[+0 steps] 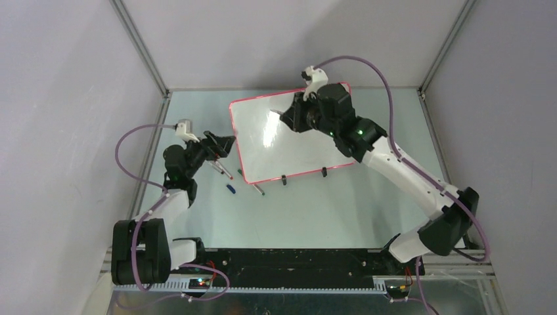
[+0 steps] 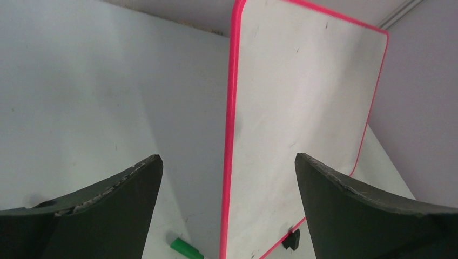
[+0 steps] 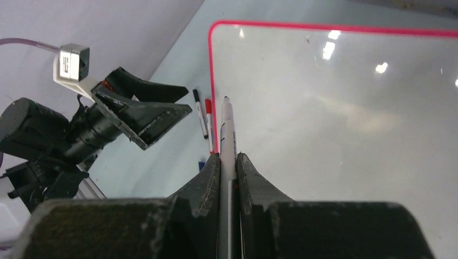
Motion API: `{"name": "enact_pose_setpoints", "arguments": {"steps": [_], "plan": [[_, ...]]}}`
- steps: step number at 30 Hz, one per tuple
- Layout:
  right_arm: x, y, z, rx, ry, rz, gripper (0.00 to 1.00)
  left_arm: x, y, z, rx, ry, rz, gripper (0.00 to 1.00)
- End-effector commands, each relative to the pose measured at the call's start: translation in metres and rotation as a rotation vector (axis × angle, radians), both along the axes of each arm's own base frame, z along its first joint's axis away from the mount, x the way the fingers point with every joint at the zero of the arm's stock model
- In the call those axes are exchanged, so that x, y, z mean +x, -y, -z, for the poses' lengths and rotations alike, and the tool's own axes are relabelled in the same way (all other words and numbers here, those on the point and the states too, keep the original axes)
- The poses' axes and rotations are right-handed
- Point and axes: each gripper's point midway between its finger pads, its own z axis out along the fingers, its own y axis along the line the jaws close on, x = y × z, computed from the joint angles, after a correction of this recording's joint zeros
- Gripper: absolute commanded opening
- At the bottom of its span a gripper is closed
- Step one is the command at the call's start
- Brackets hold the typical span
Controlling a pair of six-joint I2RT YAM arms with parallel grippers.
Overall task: Write a sentence on the whiteboard
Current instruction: Move the whiteboard to the center of the board.
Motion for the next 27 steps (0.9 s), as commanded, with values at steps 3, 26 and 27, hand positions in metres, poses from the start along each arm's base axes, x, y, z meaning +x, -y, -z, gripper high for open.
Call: {"name": "enact_pose_setpoints", "arguments": {"steps": [3, 26, 27], "plan": [[0.008, -0.031, -0.026, -0.062, -0.024, -0.044, 0.0, 0.008, -0.001, -0.027, 0.047, 0.028, 0.013, 0.99], [0.039, -0.087, -0.015, -0.292, 0.082, 0.042, 0.0, 0.023, 0.014, -0.019, 0.006, 0.1, 0.108, 0.85], [0.04, -0.085, -0.018, -0.282, 0.087, 0.045, 0.0, 0.025, 0.015, -0.023, 0.001, 0.108, 0.117, 0.84]]}}
